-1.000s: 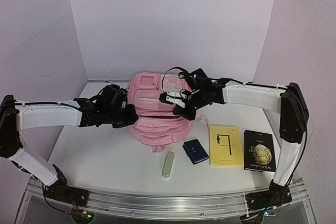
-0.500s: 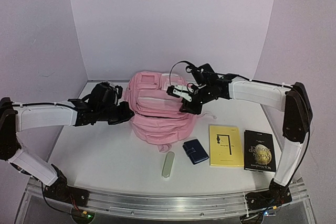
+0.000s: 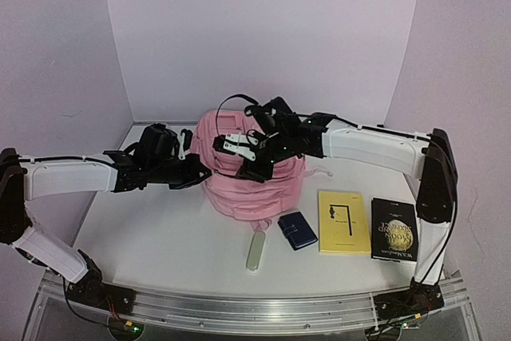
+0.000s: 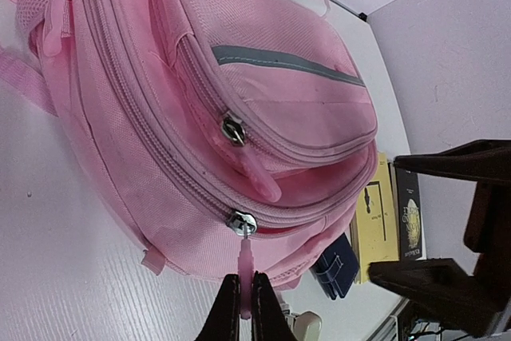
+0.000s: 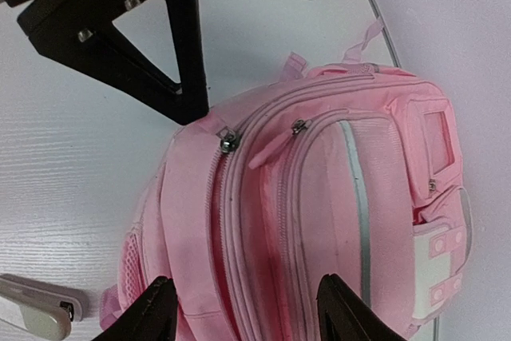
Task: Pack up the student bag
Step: Unzip the student bag at the center of the board.
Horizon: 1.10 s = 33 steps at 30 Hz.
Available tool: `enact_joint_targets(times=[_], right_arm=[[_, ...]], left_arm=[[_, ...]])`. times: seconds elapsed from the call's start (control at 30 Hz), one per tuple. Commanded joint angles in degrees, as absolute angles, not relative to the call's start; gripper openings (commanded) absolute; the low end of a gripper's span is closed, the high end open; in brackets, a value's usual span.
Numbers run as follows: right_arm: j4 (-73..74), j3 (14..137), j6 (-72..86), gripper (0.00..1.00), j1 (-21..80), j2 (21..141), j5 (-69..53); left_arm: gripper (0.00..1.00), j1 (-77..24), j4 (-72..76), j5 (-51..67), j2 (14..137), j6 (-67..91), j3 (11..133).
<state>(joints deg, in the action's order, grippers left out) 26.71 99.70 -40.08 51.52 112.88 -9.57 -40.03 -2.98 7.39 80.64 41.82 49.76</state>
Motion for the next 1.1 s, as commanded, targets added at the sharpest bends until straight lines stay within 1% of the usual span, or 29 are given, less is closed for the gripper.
enact_joint_targets(times=[0.0,0.07,0.17,0.27,0.37,0.57,0.63,0.8,0.93,1.0,1.07], right_arm=[[27.49,102.12,-40.34,0.62,52.68,117.05,-4.17],[26.97,102.30,-39.94,0.58,53.04,118.11,-2.01],[24.50,101.88,-39.15,0.44,53.09,119.22,1.32],[22.64,100.69,-39.16,0.24,53.14,119.04,3.19],[22.46,99.82,-39.77,0.01,53.16,118.25,3.64],[22.37,96.91,-41.48,0.00,53.05,114.57,4.55],[22.16,95.61,-42.23,0.00,53.01,113.26,5.23],[21.68,93.34,-43.04,0.00,52.76,111.29,5.93],[21.61,92.81,-42.88,0.00,52.73,110.79,5.59],[21.55,92.77,-42.57,0.00,52.72,110.82,5.23],[21.64,92.90,-42.06,0.00,52.67,110.88,4.78]], left_arm=[[0.00,-40.16,3.80,9.68,77.40,41.66,50.50],[0.00,-40.17,4.00,9.88,77.12,41.89,50.32],[0.00,-40.19,4.24,9.72,76.65,42.23,49.85],[0.00,-40.17,3.56,8.73,76.41,42.29,49.70],[0.00,-40.11,1.65,5.94,76.42,42.37,50.08],[0.00,-38.65,-10.69,-8.21,79.57,42.99,54.42],[0.00,-36.96,-11.46,-9.08,80.57,43.96,54.37],[0.00,-33.65,-7.26,-7.54,82.94,44.76,53.46],[0.00,-31.90,-5.98,-9.14,86.48,42.74,55.72],[0.00,-29.93,-5.96,-10.93,88.24,41.81,57.22],[0.00,-27.31,-4.44,-10.30,90.12,41.81,57.95]])
